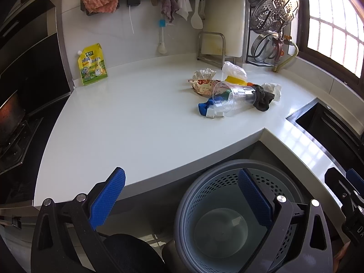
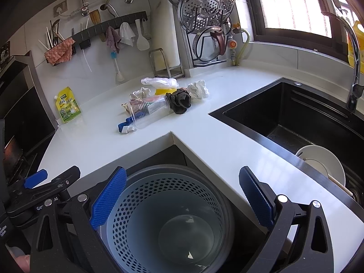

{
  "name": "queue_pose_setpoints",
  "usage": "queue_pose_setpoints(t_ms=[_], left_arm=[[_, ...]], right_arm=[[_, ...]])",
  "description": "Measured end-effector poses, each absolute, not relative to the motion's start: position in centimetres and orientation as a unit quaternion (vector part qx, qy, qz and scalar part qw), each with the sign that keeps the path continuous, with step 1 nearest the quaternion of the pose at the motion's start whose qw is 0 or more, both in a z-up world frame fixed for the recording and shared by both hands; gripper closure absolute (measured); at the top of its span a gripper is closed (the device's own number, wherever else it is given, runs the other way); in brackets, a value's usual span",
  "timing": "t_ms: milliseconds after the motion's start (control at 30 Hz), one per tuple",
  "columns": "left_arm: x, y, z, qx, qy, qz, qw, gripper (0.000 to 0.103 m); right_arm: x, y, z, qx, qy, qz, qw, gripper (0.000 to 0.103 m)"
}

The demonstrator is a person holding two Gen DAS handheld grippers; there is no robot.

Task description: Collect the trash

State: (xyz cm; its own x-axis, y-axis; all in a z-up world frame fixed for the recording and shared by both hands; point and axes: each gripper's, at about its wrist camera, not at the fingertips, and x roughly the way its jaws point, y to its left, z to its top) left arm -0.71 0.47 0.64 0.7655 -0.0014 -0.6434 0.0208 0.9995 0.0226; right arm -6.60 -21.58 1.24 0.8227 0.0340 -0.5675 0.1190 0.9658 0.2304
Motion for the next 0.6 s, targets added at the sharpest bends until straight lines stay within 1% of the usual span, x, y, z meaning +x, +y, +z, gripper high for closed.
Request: queue_pose_setpoints(t_ms=[600], left_arm=[[-1.51,0.82,0.98,0.011,0.337,-0.003,0.941,0.006]], right_arm=[[-7.04,-21.26,1.47,0.128,0.291,-0.020,0.948,0.008]])
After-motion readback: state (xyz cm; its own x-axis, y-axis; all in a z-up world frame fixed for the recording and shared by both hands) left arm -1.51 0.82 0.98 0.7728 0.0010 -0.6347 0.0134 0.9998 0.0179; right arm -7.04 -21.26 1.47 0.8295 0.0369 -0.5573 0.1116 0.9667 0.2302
